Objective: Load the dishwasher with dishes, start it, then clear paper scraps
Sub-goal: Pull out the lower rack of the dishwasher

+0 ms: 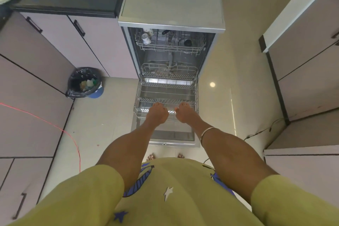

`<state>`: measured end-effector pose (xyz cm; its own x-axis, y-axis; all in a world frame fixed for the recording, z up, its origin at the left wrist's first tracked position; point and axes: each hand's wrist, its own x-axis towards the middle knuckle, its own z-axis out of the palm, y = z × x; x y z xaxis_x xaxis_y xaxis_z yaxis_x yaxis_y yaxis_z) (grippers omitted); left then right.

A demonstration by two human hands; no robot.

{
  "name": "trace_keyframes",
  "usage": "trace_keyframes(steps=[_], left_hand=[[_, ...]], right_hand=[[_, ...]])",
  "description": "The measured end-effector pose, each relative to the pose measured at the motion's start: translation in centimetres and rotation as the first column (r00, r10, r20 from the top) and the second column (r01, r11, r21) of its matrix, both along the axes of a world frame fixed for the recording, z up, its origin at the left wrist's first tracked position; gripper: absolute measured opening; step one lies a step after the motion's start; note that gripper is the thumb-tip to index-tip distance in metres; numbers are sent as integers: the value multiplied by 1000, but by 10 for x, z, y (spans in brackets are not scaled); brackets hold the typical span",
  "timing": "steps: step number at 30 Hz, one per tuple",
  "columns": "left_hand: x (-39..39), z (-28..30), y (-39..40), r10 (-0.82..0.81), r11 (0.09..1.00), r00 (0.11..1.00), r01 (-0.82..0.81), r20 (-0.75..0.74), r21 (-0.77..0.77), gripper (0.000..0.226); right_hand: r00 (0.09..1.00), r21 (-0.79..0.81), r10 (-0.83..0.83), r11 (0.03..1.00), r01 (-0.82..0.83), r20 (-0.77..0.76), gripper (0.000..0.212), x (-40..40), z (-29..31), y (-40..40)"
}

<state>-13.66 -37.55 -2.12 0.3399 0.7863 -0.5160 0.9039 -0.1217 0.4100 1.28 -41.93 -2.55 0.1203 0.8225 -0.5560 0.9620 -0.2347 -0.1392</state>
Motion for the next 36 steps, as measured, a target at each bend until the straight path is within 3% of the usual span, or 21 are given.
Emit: trace_keyframes(steps=[2,8,15,21,29,36], left_hand=[[0,4,-2,9,1000,1000,-9,-1,6,47],[-23,12,9,129,991,992,-129,11,38,50],[-91,22,24,287,950,958,-288,24,119,46],[-178,23,49,313,940,950,-308,-12,143,49],[-318,15,97,411,907,909,-401,-63,129,52],[-391,16,153,465,874,885,-453,-33,177,43]], right_hand=[[1000,-3,2,1000,-2,-22,42,2,0,5],[975,67,219,973,-221,32,41,-14,30,20],[931,37,364,930,-365,24,40,-74,20,57],[942,29,334,942,-333,-32,44,-157,17,93],[978,7,158,987,-158,-140,53,-285,13,146],[973,-10,218,976,-219,-71,54,-342,15,195]])
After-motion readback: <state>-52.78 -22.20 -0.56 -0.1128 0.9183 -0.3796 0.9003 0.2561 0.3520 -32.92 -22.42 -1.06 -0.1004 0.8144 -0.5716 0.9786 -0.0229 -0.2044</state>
